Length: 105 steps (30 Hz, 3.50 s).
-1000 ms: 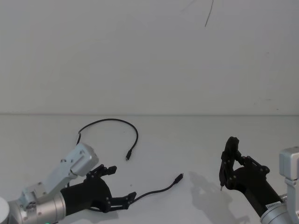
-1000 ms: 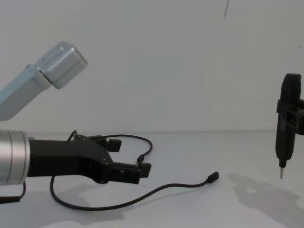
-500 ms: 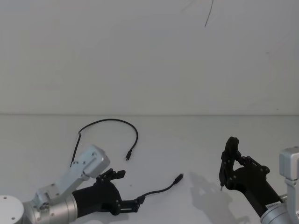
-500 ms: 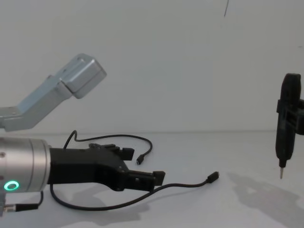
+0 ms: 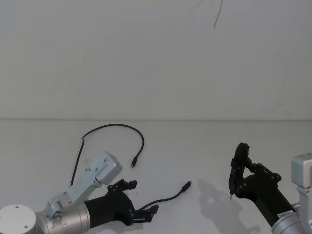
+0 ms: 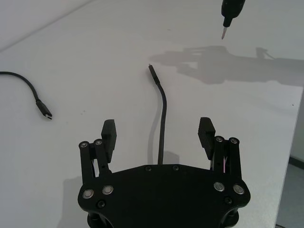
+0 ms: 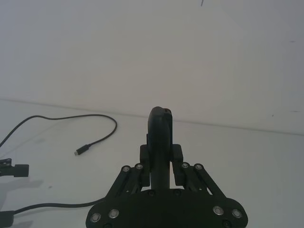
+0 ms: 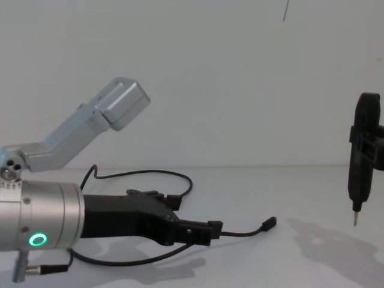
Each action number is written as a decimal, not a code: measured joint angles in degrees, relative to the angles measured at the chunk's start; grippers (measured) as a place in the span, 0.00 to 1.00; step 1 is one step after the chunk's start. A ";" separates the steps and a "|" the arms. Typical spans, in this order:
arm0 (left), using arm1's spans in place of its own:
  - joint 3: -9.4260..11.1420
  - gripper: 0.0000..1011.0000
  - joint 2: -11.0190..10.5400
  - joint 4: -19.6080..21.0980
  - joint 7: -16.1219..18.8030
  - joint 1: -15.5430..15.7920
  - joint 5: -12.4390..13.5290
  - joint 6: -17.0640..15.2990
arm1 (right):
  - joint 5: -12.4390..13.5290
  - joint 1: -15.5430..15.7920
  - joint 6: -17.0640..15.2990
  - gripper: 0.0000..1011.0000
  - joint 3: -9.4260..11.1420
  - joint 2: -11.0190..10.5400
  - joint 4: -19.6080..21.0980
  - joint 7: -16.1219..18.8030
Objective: Pick up the data cable with the one hand.
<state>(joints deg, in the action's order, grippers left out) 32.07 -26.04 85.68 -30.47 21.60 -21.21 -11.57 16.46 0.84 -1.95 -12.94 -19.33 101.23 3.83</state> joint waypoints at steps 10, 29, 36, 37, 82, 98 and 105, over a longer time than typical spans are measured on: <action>0.77 0.99 1.59 -2.19 0.39 0.70 -0.17 -0.61 | 0.00 0.00 0.00 0.27 0.00 0.00 0.00 0.00; 2.28 0.99 3.37 -4.79 -0.26 1.94 0.15 -0.75 | 0.00 0.00 0.00 0.27 0.00 0.00 0.00 0.00; 2.70 0.99 3.96 -5.72 -0.46 2.48 0.30 -0.81 | 0.00 0.00 0.00 0.27 0.00 0.00 0.00 0.00; 2.73 0.99 4.02 -5.80 -0.48 2.52 0.32 -0.83 | 0.00 0.00 0.00 0.27 0.00 0.00 0.00 0.00; 2.50 0.05 4.94 -7.13 -0.36 3.32 1.26 0.03 | 0.00 0.00 0.00 0.27 0.00 0.00 0.00 0.00; -2.93 0.05 -1.80 4.46 0.56 -2.57 -2.18 1.37 | 0.00 0.00 0.00 0.27 0.00 0.00 0.00 0.00; -4.46 0.05 -4.01 8.02 1.70 -5.42 -3.19 1.60 | 0.00 0.00 0.00 0.27 0.00 0.00 0.00 0.00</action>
<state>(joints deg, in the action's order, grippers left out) 27.61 -30.06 93.70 -28.77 16.18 -24.40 -9.97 16.46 0.84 -1.95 -12.94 -19.34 101.23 3.83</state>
